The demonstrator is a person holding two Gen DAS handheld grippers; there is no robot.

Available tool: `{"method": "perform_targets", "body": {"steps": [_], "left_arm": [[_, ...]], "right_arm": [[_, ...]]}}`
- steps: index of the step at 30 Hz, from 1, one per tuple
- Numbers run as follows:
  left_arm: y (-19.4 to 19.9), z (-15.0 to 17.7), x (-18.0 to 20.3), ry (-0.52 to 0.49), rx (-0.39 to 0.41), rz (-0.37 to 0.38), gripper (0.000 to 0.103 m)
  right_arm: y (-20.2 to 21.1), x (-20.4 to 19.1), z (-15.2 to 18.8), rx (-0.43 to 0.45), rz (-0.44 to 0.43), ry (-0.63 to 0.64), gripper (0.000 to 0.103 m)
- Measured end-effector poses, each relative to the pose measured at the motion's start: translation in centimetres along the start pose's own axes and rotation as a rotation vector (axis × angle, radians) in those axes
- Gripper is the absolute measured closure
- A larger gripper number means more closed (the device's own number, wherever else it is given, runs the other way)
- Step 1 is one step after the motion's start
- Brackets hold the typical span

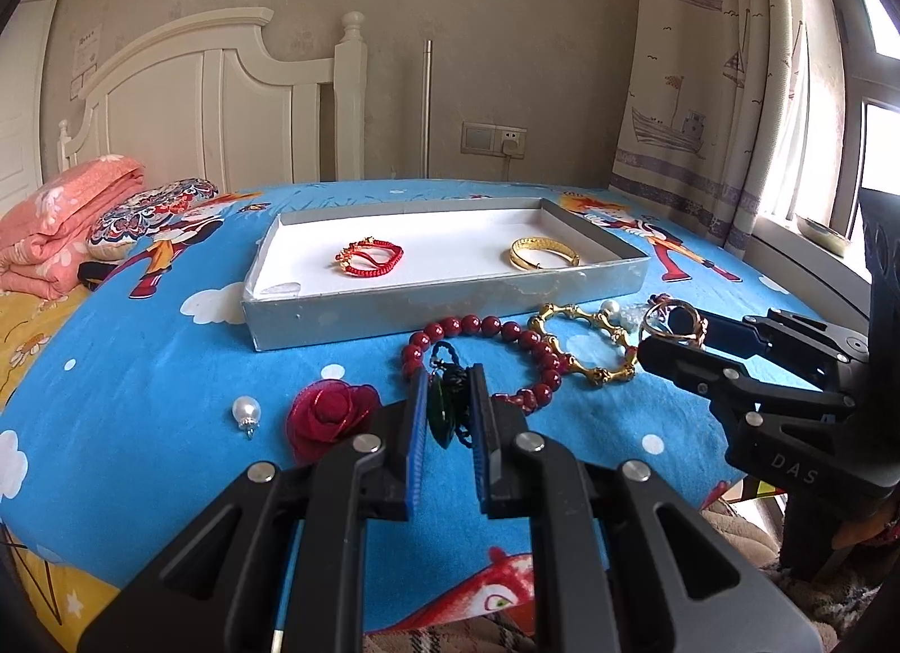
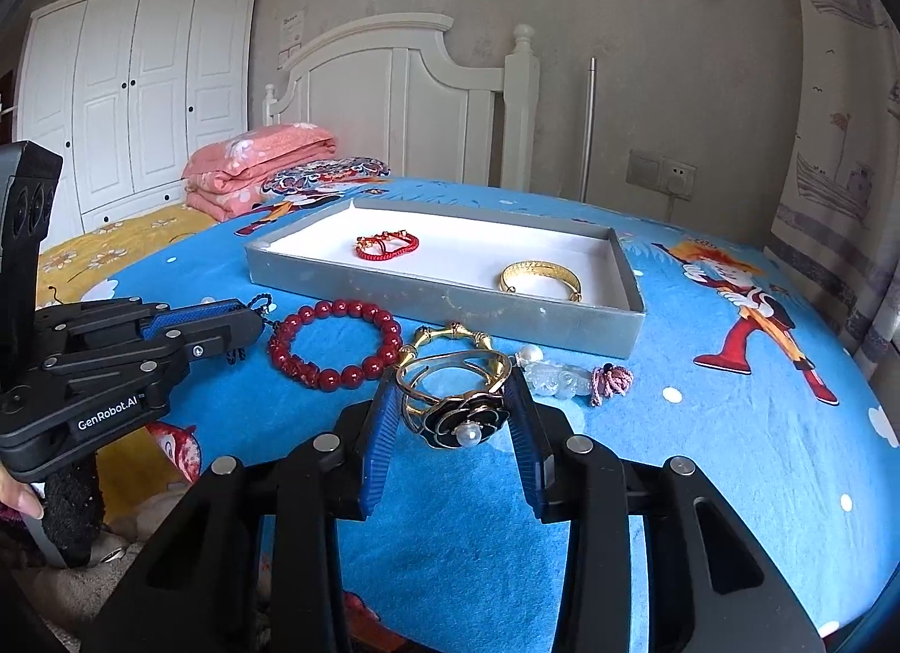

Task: Organize jewelry
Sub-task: 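Lift the green pendant with the left tool while the right tool holds the camellia ring, then carry the green pendant with left tool while right carries the camellia ring over the tray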

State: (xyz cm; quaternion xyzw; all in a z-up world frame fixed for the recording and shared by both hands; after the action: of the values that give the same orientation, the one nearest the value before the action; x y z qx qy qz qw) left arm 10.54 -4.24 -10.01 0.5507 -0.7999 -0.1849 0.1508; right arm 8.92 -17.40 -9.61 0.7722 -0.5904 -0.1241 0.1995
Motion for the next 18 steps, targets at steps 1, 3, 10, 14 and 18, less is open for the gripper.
{"method": "perform_targets", "body": {"steps": [1, 3, 10, 14, 18], "left_arm": [[0.1, 0.0, 0.0, -0.002, 0.002, -0.003, 0.089], [0.1, -0.1, 0.1, -0.004, 0.007, -0.009, 0.089], [0.1, -0.5, -1.3, 0.034, 0.021, -0.081, 0.089], [0.3, -1.3, -2.6, 0.067, 0.053, -0.159, 0.089], [0.5, -1.7, -2.9, 0.078, 0.071, -0.193, 0.089]], "right_arm": [[0.0, 0.0, 0.0, 0.0, 0.002, -0.001, 0.066], [-0.1, 0.1, -0.1, -0.003, 0.006, -0.004, 0.066], [-0.3, 0.6, -1.0, 0.012, 0.04, -0.043, 0.066], [-0.6, 1.3, -1.8, 0.017, 0.094, -0.104, 0.066], [-0.6, 1.4, -2.6, 0.031, 0.13, -0.125, 0.066]]}}
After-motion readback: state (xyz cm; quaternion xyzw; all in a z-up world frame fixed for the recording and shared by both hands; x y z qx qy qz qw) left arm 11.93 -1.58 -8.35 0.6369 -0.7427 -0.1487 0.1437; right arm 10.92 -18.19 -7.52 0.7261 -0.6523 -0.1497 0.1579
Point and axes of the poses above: each gripper's, at about its wrist camera, not at the fingertips, and y roughly against the way its jaws point, x to its right, z to its underside, the point moved 9 cm from there along -y, roughly the way its jaws point, and after that the axes turned 1 degree about x, right-handed, at the moved point
